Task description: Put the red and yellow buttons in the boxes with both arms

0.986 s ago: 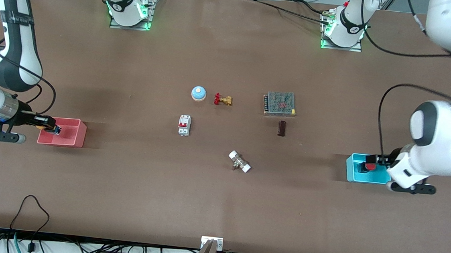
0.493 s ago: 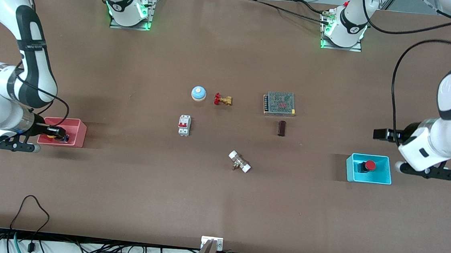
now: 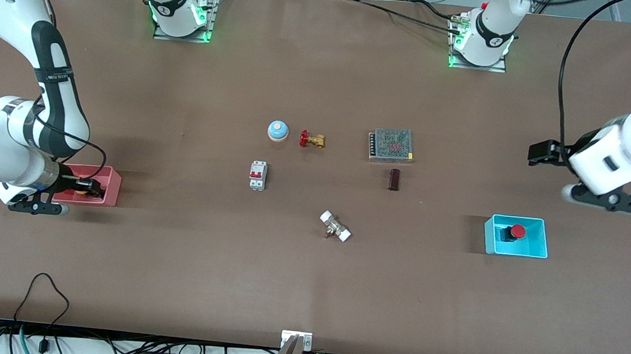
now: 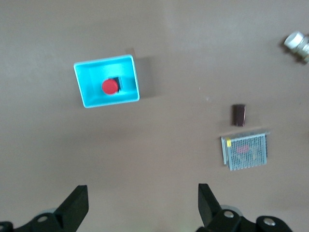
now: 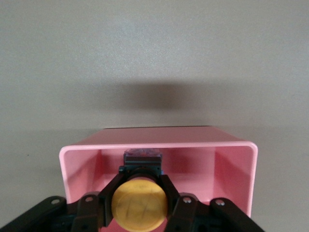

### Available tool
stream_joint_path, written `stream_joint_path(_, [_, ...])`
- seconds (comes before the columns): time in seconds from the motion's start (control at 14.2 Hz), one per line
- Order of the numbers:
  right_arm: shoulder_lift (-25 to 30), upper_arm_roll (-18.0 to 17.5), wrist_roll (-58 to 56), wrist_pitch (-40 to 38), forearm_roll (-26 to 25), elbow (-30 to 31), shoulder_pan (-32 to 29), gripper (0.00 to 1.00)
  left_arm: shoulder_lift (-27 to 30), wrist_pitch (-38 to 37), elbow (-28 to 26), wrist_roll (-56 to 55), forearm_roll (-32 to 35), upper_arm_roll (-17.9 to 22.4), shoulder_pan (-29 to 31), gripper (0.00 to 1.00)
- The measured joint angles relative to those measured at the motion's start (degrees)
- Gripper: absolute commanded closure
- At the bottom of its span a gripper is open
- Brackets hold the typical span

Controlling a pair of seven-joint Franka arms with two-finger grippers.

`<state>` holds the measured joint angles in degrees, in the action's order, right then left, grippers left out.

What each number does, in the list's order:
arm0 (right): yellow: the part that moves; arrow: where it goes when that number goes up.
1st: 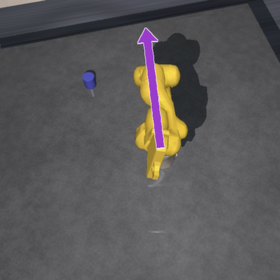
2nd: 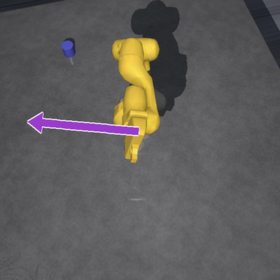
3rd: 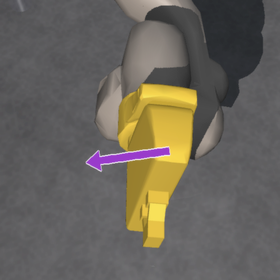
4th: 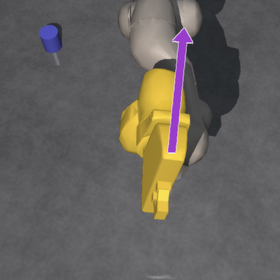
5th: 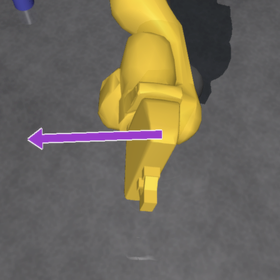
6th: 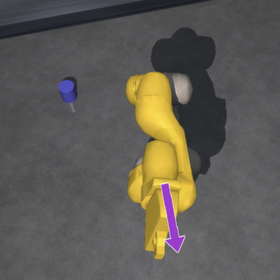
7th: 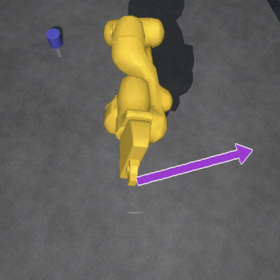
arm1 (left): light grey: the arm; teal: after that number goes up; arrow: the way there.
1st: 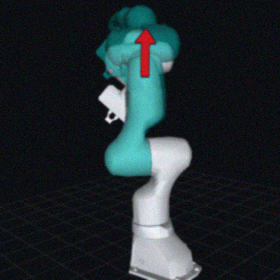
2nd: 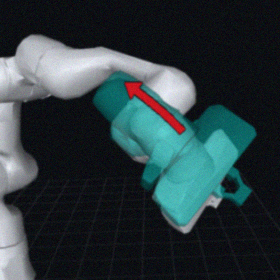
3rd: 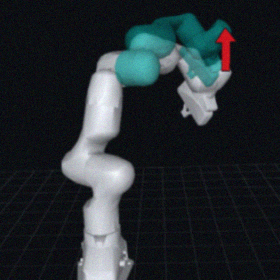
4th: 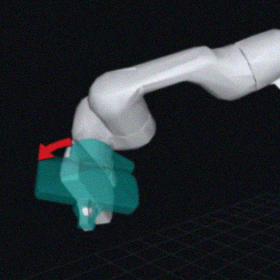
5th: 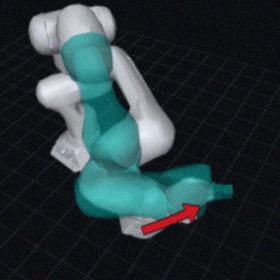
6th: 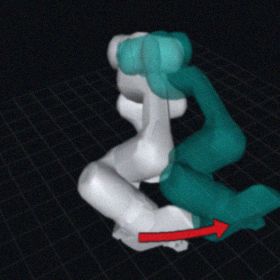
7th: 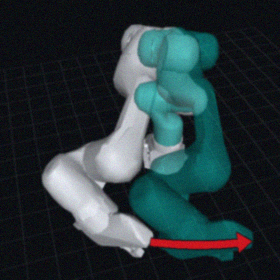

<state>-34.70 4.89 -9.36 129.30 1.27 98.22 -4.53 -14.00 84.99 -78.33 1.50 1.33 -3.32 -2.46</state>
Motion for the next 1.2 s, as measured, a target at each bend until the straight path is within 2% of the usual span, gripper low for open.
stream_joint_path(0.14, [0.0,0.0,-0.1,0.1,0.0,0.0,0.0,0.44,6.4,9.0,-9.6,0.0,0.0,-2.1,3.3,0.0])
stream_joint_path(0.21, [0.0,0.0,-0.1,0.1,0.0,0.0,0.0,0.33,9.3,11.5,-13.9,0.0,0.0,-2.2,3.8,0.0])
stream_joint_path(0.28, [0.0,0.0,-0.1,0.1,0.0,0.0,0.0,0.28,11.8,12.6,-17.4,0.0,0.0,-2.2,3.8,0.0])
stream_joint_path(0.42, [0.0,0.0,-0.1,0.1,0.0,0.0,0.0,0.15,15.2,13.1,-22.2,0.0,0.0,-2.0,3.5,0.0])
stream_joint_path(0.49, [0.0,0.0,-0.1,0.1,0.0,0.0,0.0,0.13,16.2,13.0,-23.5,0.0,0.0,-1.9,3.4,0.0])
stream_joint_path(0.56, [0.0,0.0,-0.2,0.1,0.0,0.0,0.0,0.04,16.7,12.8,-24.2,0.0,0.0,-1.8,3.3,0.0])
stream_joint_path(0.7, [0.0,0.0,-0.6,0.2,0.0,-0.2,0.0,0.0,16.7,12.6,-24.5,0.0,0.0,-1.6,3.3,0.0])
stream_joint_path(0.92, [1.6,-0.1,-2.7,-1.5,0.0,-0.9,0.0,0.0,16.6,12.6,-24.5,0.0,0.0,-1.4,3.3,0.0])
stream_joint_path(1.2, [10.4,-0.4,-2.9,-11.9,0.0,-2.0,0.1,0.0,16.6,12.6,-24.4,0.0,0.0,-1.5,3.2,0.0])
